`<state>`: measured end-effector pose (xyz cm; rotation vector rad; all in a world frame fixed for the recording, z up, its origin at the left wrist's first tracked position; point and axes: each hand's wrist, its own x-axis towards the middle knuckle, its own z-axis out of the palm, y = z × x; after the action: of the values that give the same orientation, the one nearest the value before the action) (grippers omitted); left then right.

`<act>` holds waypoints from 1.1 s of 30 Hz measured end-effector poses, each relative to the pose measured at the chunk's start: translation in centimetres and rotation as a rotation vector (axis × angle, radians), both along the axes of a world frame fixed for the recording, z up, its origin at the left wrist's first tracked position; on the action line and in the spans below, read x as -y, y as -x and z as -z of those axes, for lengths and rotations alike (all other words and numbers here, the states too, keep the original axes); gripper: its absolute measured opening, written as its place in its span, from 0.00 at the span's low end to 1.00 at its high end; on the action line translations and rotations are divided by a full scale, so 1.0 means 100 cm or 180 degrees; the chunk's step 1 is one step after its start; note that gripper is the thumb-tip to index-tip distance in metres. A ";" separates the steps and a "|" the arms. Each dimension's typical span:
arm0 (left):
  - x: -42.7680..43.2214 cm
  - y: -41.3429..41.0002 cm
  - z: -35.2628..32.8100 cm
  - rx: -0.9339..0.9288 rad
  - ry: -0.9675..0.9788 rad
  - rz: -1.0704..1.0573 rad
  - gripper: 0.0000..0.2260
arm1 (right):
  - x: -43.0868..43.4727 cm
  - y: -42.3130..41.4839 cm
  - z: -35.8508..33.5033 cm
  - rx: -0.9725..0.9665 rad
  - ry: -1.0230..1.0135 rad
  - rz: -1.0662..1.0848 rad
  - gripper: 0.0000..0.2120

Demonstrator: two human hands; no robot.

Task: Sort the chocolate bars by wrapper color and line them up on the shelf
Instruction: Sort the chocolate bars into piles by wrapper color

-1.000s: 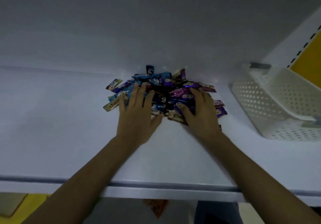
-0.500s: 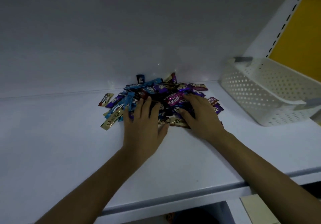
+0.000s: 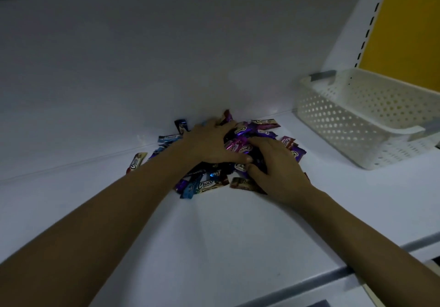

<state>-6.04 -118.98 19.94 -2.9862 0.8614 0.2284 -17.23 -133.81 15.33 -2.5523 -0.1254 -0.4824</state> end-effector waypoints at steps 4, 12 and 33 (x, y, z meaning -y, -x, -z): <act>-0.001 -0.011 0.008 0.0036 0.0206 0.0072 0.47 | 0.001 0.002 0.001 0.0018 -0.0080 0.0018 0.25; -0.004 -0.006 -0.011 0.1625 -0.0189 0.0926 0.24 | 0.002 0.005 0.000 0.0152 -0.0189 0.0013 0.20; -0.111 0.034 -0.047 0.1368 0.3808 -0.0940 0.12 | -0.106 -0.014 -0.049 -0.0545 -0.1783 -0.0846 0.24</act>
<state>-9.41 -107.88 24.62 -3.8682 0.5947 -1.3453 -15.85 -123.22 20.27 -1.9785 -0.2280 -0.1613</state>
